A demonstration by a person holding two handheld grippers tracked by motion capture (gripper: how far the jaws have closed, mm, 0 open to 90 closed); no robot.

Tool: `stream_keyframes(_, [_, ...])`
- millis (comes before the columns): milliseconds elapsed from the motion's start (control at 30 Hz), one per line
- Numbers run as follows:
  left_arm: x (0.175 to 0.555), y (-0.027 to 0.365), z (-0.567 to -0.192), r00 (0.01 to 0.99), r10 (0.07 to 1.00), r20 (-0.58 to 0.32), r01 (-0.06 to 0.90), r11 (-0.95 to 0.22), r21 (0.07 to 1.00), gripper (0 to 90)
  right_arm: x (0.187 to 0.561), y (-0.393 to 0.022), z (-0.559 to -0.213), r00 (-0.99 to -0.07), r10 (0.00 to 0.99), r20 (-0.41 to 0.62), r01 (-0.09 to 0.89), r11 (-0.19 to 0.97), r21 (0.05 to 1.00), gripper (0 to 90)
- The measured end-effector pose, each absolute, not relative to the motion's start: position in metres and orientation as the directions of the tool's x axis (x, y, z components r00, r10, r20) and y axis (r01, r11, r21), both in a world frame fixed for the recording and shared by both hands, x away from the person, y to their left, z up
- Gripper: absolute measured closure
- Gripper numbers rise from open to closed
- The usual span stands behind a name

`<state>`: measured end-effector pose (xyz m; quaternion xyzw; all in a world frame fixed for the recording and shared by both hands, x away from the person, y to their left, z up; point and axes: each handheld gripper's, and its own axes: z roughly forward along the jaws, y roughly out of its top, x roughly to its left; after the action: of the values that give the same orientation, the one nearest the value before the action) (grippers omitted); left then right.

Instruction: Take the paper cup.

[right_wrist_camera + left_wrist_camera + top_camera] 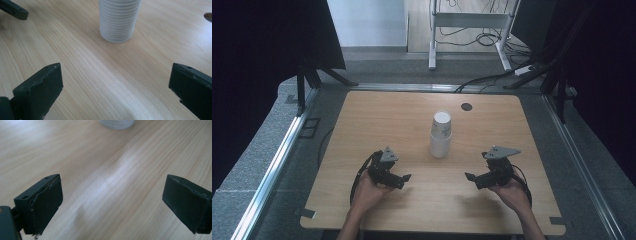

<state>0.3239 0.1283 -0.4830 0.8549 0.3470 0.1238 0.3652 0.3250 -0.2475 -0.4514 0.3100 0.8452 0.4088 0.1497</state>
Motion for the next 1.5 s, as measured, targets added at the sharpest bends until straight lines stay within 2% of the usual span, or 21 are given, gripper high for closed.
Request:
stream_keyframes(333, [0.348,0.114,-0.463,0.762,0.644,-0.073,0.478,-0.483,0.734,3.5,0.344,-0.240,-0.433,-0.788,0.616,0.001,0.361,0.461,0.811,0.0])
stream_keyframes(800, [0.374,0.089,-0.448,0.811,0.576,-0.098,0.442,-0.495,0.748,1.7,0.362,-0.226,-0.416,-0.792,0.609,0.038,0.371,0.432,0.822,0.0])
stream_keyframes(1333, [0.402,0.066,-0.442,0.825,0.559,-0.085,0.416,-0.499,0.760,5.0,0.386,-0.200,-0.403,-0.802,0.596,0.043,0.371,0.440,0.818,1.3])
stream_keyframes(1500, [0.407,0.059,-0.444,0.826,0.556,-0.092,0.419,-0.497,0.760,5.0,0.395,-0.194,-0.400,-0.799,0.601,0.034,0.371,0.448,0.814,4.5])
